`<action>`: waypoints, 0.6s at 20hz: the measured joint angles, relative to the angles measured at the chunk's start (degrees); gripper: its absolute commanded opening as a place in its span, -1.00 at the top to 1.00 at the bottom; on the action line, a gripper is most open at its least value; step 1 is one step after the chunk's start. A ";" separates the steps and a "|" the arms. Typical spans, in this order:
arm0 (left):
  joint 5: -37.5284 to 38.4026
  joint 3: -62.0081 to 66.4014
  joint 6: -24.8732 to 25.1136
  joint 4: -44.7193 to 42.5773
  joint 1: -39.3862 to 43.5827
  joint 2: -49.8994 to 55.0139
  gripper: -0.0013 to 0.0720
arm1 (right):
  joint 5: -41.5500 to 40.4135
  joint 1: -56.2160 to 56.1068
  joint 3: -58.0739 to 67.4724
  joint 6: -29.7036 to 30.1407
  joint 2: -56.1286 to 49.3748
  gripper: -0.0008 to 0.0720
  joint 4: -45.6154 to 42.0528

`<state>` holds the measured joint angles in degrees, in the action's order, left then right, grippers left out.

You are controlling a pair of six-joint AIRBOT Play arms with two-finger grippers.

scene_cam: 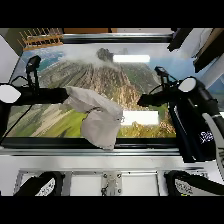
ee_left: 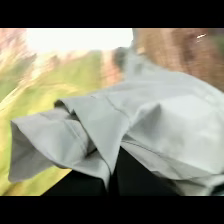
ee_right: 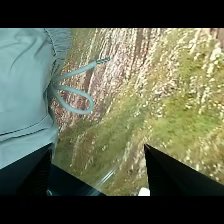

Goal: Fold the clothes and pants, and hang the long-sleeved shirts on hangers.

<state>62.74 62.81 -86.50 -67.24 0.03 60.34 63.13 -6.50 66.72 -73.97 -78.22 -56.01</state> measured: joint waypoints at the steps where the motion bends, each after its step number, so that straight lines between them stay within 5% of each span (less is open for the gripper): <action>1: 0.02 -0.37 -0.09 -0.92 -1.62 2.10 0.93 | -0.76 -1.01 0.13 0.04 -2.56 -0.70 1.05; 5: 0.11 -0.92 -0.46 -2.47 -6.86 8.20 0.93 | -2.16 -6.49 0.48 3.61 -11.34 -0.71 7.58; 7: 0.33 -1.01 -0.46 -2.73 -8.37 9.86 0.93 | -2.49 -9.51 0.52 6.36 -14.10 -0.96 11.37; 12: 0.28 -1.01 -0.46 -3.04 -9.70 11.08 0.93 | -3.85 -16.28 0.57 10.45 -18.97 -0.95 18.84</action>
<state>63.02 61.80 -86.96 -70.28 -9.67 71.42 59.29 -22.79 67.29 -63.53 -97.19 -37.17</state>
